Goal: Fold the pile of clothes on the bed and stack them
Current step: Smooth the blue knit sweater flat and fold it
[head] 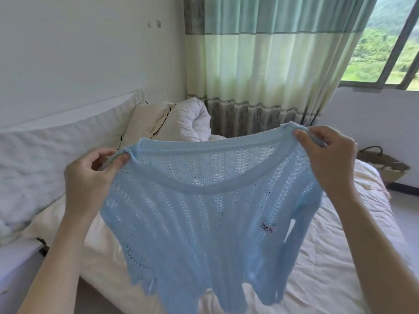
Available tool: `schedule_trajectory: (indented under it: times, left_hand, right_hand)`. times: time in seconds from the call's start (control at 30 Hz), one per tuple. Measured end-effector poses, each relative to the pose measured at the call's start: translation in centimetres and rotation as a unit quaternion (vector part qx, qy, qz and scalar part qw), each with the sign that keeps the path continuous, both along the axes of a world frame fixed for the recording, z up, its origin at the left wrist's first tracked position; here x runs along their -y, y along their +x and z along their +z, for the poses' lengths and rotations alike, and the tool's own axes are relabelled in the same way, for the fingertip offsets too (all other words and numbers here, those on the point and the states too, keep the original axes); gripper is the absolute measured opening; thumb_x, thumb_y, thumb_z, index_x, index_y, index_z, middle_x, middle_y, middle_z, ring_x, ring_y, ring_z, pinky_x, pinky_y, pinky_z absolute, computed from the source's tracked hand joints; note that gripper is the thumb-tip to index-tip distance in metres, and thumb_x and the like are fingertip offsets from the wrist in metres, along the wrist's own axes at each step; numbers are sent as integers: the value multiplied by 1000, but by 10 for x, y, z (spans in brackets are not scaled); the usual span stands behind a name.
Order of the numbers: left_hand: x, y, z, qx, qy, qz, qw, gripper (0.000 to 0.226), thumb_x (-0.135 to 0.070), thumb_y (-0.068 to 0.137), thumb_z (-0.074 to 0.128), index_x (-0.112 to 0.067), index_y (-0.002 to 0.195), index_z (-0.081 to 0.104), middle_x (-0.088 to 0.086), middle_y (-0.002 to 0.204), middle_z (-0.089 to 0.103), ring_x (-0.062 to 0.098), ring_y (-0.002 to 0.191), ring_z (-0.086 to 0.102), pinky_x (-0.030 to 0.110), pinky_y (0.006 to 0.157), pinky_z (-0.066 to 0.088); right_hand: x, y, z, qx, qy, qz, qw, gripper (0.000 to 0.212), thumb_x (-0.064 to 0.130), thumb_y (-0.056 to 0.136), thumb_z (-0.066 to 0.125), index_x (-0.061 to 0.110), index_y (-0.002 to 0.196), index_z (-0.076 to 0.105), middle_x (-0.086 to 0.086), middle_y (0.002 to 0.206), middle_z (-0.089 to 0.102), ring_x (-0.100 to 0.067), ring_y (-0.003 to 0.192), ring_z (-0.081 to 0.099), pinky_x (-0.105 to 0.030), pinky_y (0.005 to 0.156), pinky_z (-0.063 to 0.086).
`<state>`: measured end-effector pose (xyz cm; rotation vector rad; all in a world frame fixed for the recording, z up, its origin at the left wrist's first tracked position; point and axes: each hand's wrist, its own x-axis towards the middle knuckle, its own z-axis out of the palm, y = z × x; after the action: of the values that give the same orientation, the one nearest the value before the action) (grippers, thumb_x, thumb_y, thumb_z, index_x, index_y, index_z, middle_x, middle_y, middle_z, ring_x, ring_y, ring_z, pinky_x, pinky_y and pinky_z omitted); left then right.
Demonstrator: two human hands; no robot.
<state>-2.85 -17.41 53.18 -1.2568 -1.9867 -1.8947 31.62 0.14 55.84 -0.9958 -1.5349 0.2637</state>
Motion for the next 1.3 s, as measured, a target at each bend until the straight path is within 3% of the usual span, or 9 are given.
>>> schedule_trajectory:
  times: [0.2, 0.37, 0.57, 0.73, 0.87, 1.03, 1.17, 1.23, 1.3]
  left_hand:
    - [0, -20, 1, -11, -5, -8, 1000, 13, -34, 76, 76, -28, 80, 65, -27, 63, 61, -11, 57, 52, 2, 52, 37]
    - [-24, -55, -51, -11, -127, -20, 992, 18, -31, 77, 75, -36, 68, 60, -20, 62, 61, -15, 60, 53, 0, 51, 35]
    - [-96, -126, -162, 8, -300, 16, 954, 15, -34, 78, 74, -20, 81, 67, -6, 67, 56, 16, 65, 50, 21, 58, 38]
    - [-177, -180, -249, -5, -393, 37, 919, 19, -43, 83, 66, -24, 85, 62, -4, 79, 60, 18, 76, 55, 28, 60, 34]
    - [-241, -211, -314, -7, -428, 46, 903, 18, -46, 83, 64, -31, 81, 54, -6, 80, 55, 18, 77, 52, 28, 64, 32]
    - [-301, -234, -392, -4, -458, 54, 887, 20, -45, 86, 61, -25, 86, 59, -10, 77, 55, 17, 77, 50, 28, 65, 31]
    - [-339, -238, -435, -19, -468, 47, 882, 25, -42, 87, 61, -18, 96, 63, -2, 93, 62, 22, 84, 53, 29, 68, 34]
    - [-353, -238, -451, -33, -473, 22, 880, 27, -35, 87, 62, -16, 106, 63, 5, 105, 61, 27, 97, 54, 32, 74, 38]
    - [-357, -236, -466, -40, -489, -9, 871, 37, -25, 88, 63, -12, 122, 56, 14, 118, 55, 33, 112, 48, 39, 90, 39]
  right_hand:
    - [8, -24, -2, 53, 9, -45, 998, 23, 35, 83, 68, 13, 88, 73, 3, 78, 63, -14, 74, 55, -23, 67, 35]
    - [-33, -59, -59, 141, -86, -17, 986, 23, 40, 82, 68, 17, 86, 72, -4, 81, 67, -23, 77, 57, -30, 66, 37]
    - [-137, -137, -173, 156, -265, 88, 948, 18, 31, 82, 71, 19, 71, 63, -1, 62, 51, -16, 61, 43, -28, 54, 30]
    - [-228, -204, -270, 193, -340, 103, 915, 11, 30, 84, 70, 22, 79, 65, 9, 60, 51, -3, 55, 43, -22, 51, 32]
    - [-290, -246, -346, 206, -372, 100, 900, 23, 32, 86, 67, 11, 91, 70, 2, 72, 59, -15, 69, 51, -27, 64, 37]
    - [-343, -269, -434, 141, -450, 91, 877, 24, 34, 83, 70, 12, 92, 72, 5, 64, 50, -9, 58, 43, -26, 58, 36]
    - [-369, -267, -475, 115, -494, 68, 859, 15, 34, 82, 70, 19, 81, 71, -2, 69, 51, -14, 65, 45, -28, 60, 39]
    - [-377, -267, -490, 126, -501, 69, 853, 28, 32, 86, 66, 7, 100, 70, -3, 80, 60, -14, 75, 53, -29, 70, 43]
    - [-374, -269, -502, 181, -502, 62, 843, 36, 30, 92, 59, 11, 122, 62, -5, 113, 65, -18, 102, 59, -32, 91, 44]
